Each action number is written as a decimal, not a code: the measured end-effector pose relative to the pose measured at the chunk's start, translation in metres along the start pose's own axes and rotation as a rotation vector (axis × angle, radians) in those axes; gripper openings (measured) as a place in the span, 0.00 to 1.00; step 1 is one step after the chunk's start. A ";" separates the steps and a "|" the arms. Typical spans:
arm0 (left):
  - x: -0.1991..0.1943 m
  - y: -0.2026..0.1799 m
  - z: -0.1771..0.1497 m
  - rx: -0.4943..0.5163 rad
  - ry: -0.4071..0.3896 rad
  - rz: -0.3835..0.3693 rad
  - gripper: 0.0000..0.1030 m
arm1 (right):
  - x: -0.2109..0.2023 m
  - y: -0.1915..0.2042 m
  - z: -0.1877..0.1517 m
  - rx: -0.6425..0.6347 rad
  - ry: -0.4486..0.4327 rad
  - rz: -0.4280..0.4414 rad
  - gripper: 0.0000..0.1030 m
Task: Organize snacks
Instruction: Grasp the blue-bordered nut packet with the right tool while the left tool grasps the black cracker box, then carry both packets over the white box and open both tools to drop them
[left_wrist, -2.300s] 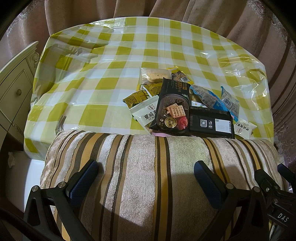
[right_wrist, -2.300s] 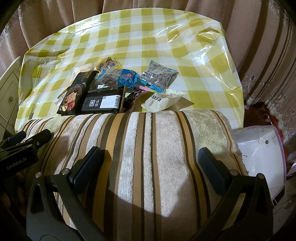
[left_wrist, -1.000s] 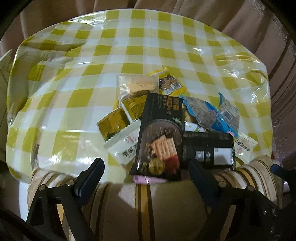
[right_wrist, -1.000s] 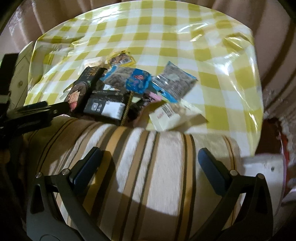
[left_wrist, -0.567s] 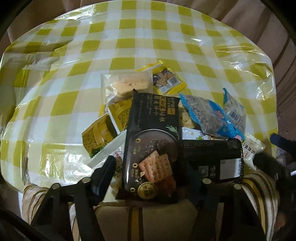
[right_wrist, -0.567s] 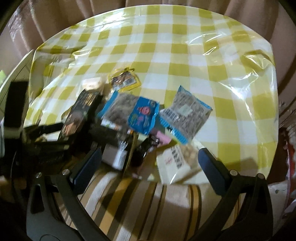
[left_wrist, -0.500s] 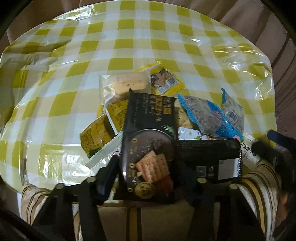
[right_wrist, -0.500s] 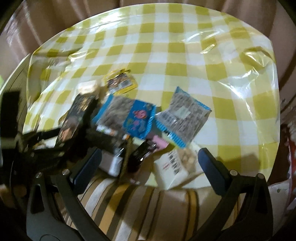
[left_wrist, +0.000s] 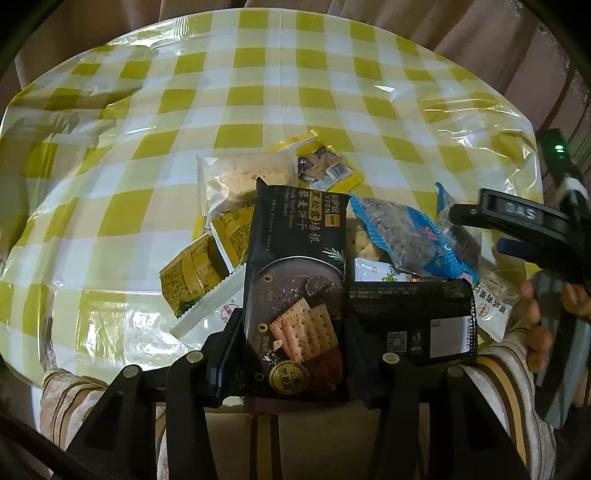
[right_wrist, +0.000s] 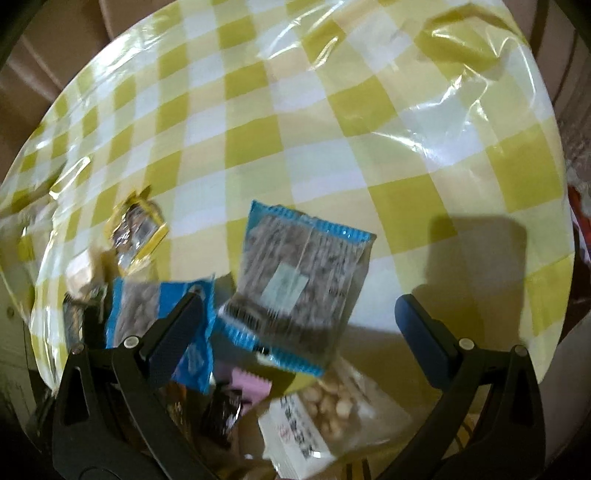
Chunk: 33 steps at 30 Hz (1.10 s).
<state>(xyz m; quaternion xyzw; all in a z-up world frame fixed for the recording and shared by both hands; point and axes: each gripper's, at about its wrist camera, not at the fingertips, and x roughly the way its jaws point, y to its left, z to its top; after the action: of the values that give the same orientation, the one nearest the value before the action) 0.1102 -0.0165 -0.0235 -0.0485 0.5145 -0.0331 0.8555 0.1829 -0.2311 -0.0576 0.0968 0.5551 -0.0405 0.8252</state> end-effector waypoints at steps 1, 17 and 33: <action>-0.001 0.000 0.000 0.000 -0.006 0.001 0.49 | 0.004 -0.001 0.002 0.010 0.005 -0.004 1.00; -0.031 -0.009 0.002 0.000 -0.115 0.027 0.49 | -0.001 -0.016 0.003 0.066 -0.030 0.084 0.55; -0.051 -0.089 0.000 0.137 -0.145 -0.042 0.49 | -0.081 -0.086 -0.031 0.136 -0.219 0.154 0.54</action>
<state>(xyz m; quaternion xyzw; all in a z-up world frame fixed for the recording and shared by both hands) 0.0854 -0.0993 0.0315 -0.0027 0.4465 -0.0828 0.8909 0.1087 -0.3127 -0.0036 0.1896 0.4487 -0.0250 0.8730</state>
